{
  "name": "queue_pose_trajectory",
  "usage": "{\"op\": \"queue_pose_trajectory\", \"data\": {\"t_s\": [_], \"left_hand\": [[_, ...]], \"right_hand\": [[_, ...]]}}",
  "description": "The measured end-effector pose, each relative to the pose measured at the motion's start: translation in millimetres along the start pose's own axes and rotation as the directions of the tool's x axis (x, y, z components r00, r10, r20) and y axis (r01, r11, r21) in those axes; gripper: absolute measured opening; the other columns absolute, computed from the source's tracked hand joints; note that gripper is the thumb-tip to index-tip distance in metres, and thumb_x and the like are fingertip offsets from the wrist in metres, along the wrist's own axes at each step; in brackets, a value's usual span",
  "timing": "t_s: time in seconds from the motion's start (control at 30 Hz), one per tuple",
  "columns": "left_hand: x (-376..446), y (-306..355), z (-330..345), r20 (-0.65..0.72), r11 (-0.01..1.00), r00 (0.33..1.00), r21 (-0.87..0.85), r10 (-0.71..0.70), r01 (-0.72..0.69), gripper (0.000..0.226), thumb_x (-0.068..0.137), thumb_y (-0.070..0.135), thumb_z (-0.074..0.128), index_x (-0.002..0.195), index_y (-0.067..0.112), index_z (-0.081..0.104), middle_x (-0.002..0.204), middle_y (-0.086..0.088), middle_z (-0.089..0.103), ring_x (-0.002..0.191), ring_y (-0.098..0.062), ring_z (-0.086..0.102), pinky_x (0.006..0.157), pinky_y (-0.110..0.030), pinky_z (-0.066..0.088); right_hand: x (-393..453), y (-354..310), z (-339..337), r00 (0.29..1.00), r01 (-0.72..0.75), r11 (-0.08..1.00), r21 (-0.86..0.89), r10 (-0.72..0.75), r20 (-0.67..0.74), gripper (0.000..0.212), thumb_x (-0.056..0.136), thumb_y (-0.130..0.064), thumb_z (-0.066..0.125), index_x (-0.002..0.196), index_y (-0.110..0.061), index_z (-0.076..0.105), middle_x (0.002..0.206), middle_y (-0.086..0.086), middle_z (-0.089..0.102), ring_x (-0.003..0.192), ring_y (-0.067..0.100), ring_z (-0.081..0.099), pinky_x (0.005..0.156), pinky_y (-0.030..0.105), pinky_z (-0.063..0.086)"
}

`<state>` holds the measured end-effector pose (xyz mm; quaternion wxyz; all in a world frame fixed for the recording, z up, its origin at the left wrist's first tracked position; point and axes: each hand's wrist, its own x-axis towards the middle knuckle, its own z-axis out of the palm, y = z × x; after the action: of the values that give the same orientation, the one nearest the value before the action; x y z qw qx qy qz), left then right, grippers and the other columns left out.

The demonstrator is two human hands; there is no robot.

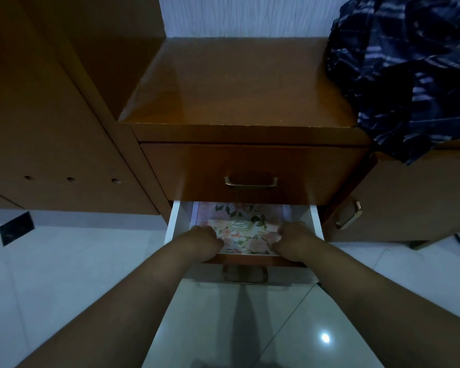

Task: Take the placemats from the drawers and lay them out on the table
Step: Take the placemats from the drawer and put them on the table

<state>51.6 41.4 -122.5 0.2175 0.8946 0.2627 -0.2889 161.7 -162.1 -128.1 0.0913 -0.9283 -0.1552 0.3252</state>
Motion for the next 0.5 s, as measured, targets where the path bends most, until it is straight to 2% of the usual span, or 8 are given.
{"op": "queue_pose_trajectory", "data": {"t_s": [0.13,0.23,0.33,0.4,0.5], "left_hand": [[-2.5,-1.9,3.0,-0.033,0.999,0.999,0.036,-0.031,0.032,0.041,0.1,0.035,0.05,0.131,0.011,0.062,0.132,-0.012,0.062,0.121,-0.03,0.059,0.101,-0.039,0.048],[-4.9,-3.3,5.1,-0.05,0.999,0.999,0.047,-0.018,0.021,0.039,0.099,0.033,0.052,0.129,0.012,0.063,0.13,-0.012,0.064,0.12,-0.03,0.061,0.101,-0.04,0.049],[-7.6,-4.5,6.0,-0.062,0.998,0.998,0.064,0.018,-0.014,0.038,0.1,0.032,0.051,0.129,0.012,0.064,0.13,-0.011,0.064,0.12,-0.029,0.061,0.101,-0.04,0.049],[-9.2,-7.9,5.6,-0.063,0.991,0.995,0.118,0.073,-0.065,0.037,0.1,0.032,0.05,0.128,0.012,0.064,0.13,-0.01,0.063,0.118,-0.027,0.061,0.098,-0.037,0.05],[-15.5,-14.8,5.2,-0.02,0.959,0.986,0.234,0.166,-0.157,0.036,0.103,0.03,0.045,0.127,0.009,0.062,0.132,-0.011,0.061,0.108,-0.023,0.059,0.086,-0.028,0.048]], "right_hand": [[-2.7,5.6,-3.2,0.994,-0.002,0.975,0.224,0.027,-0.107,0.037,0.084,-0.013,0.071,0.121,-0.01,0.069,0.131,0.012,0.06,0.12,0.026,0.058,0.095,0.024,0.046],[-4.1,6.7,-1.2,0.977,-0.01,0.891,0.455,0.106,-0.186,0.035,0.074,0.0,0.073,0.104,-0.017,0.071,0.117,0.012,0.066,0.102,0.026,0.067,0.087,0.034,0.057],[-6.7,3.6,-2.7,0.974,-0.044,0.791,0.611,0.17,-0.15,0.032,0.073,0.004,0.073,0.099,-0.014,0.071,0.104,0.009,0.067,0.095,0.024,0.066,0.085,0.038,0.059],[-7.5,4.6,-3.0,0.982,-0.05,0.777,0.628,0.154,-0.112,0.033,0.073,0.005,0.071,0.098,-0.016,0.07,0.103,0.009,0.068,0.095,0.025,0.066,0.086,0.041,0.06],[-4.9,10.5,-1.1,0.988,-0.041,0.853,0.521,0.111,-0.104,0.043,0.074,0.005,0.067,0.109,-0.018,0.072,0.112,0.009,0.068,0.101,0.027,0.066,0.09,0.04,0.058]]}}
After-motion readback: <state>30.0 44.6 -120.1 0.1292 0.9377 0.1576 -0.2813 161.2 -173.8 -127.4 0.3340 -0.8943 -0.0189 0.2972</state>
